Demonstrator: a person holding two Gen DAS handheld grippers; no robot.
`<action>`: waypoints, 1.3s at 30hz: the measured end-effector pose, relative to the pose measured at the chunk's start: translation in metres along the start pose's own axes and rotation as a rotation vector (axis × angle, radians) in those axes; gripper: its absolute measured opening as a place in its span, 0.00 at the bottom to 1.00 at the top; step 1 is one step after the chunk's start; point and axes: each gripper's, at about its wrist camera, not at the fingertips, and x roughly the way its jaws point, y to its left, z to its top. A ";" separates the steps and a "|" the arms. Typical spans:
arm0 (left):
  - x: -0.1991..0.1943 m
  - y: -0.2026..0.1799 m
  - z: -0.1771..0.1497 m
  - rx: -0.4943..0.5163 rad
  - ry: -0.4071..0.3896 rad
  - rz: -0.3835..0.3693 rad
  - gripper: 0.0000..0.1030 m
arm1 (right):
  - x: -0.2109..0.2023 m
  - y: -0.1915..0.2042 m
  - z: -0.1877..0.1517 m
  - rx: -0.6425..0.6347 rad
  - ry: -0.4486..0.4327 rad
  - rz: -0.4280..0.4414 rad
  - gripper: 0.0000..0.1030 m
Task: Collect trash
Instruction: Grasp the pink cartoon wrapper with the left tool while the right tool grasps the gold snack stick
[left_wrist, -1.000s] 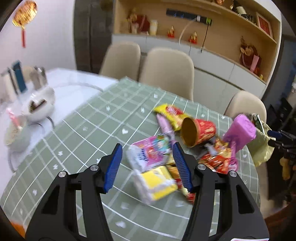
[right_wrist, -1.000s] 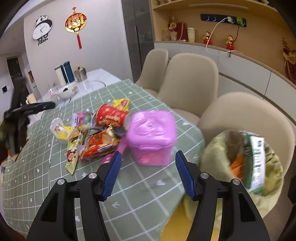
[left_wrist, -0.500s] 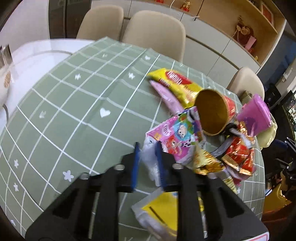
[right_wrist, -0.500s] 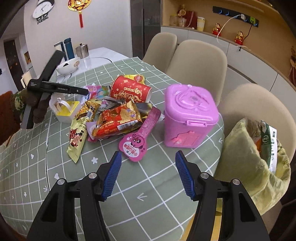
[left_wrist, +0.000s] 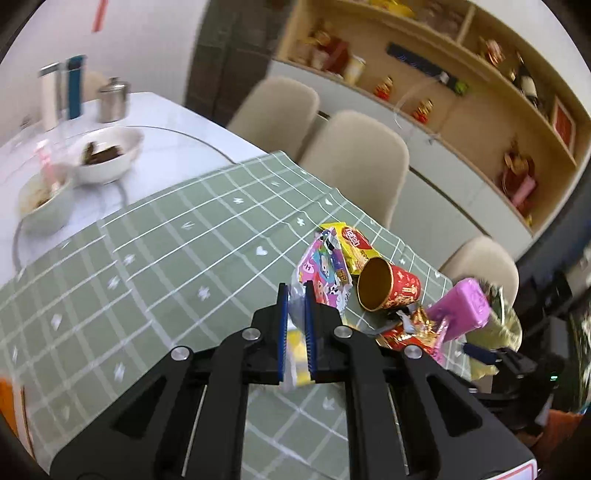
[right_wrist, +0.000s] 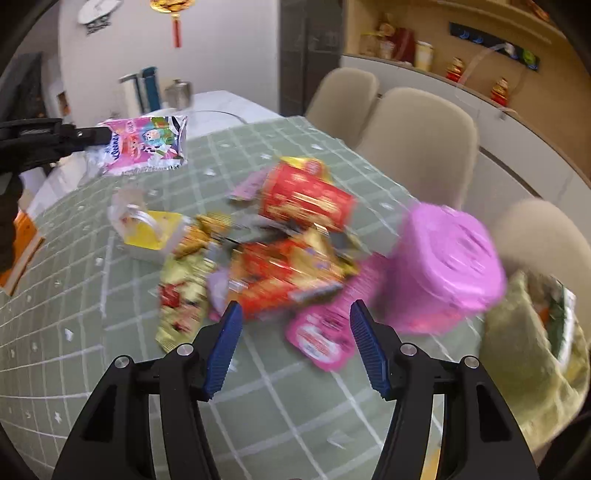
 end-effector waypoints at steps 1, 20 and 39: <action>-0.009 0.000 -0.006 -0.016 -0.010 0.016 0.08 | 0.003 0.006 0.003 0.002 -0.009 0.032 0.56; -0.073 0.041 -0.133 -0.342 -0.018 0.142 0.08 | 0.107 0.064 0.045 0.023 0.157 0.177 0.35; -0.045 -0.008 -0.137 -0.237 0.041 0.113 0.08 | -0.030 0.005 0.024 0.001 0.011 0.180 0.27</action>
